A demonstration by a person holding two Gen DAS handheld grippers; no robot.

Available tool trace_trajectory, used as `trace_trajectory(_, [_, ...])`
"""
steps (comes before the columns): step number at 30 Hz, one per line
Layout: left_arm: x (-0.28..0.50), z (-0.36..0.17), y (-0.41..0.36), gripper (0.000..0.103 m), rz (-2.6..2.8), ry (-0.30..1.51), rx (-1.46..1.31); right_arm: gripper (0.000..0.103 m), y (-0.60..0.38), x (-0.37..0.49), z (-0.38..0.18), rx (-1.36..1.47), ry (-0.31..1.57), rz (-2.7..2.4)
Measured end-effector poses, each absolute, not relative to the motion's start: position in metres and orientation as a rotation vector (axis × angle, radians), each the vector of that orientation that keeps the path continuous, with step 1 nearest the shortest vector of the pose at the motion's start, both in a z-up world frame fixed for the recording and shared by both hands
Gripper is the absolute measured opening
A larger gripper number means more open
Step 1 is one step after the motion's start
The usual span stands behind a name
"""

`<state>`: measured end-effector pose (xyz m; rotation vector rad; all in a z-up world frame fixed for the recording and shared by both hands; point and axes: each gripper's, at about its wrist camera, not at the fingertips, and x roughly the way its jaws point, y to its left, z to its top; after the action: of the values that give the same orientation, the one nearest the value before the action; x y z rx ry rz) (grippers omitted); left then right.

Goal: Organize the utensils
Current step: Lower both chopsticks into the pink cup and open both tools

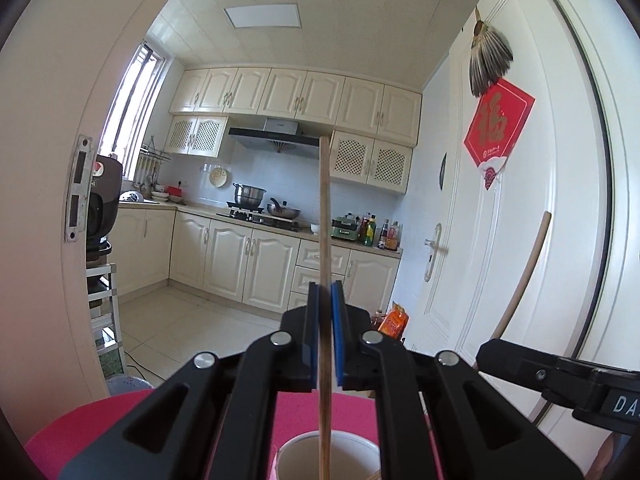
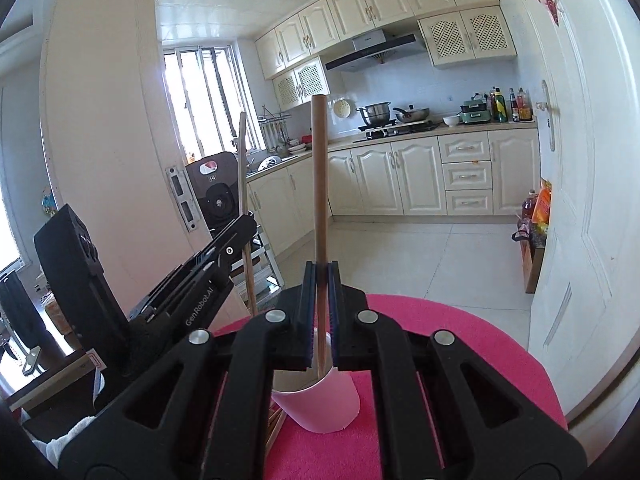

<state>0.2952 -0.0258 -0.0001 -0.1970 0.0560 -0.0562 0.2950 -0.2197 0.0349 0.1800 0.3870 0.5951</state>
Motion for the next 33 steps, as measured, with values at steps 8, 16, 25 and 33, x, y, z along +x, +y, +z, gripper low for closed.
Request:
trace_trajectory(8, [0.288, -0.009, -0.026, 0.011, -0.061, 0.141, -0.150, 0.007, -0.209, 0.291, 0.024, 0.157, 0.425, 0.575])
trace_trajectory(16, [0.254, -0.001, -0.012, 0.042, -0.030, 0.165, -0.121, 0.007, -0.213, 0.282, 0.023, 0.159, 0.429, 0.519])
trace_trajectory(25, [0.193, 0.015, 0.016, 0.064, 0.024, 0.183, -0.096, 0.018, -0.218, 0.246, 0.043, 0.139, 0.394, 0.454])
trace_trajectory(33, [0.167, -0.007, 0.063, 0.071, -0.027, 0.445, -0.167, 0.053, -0.225, 0.196, 0.050, 0.097, 0.356, 0.399])
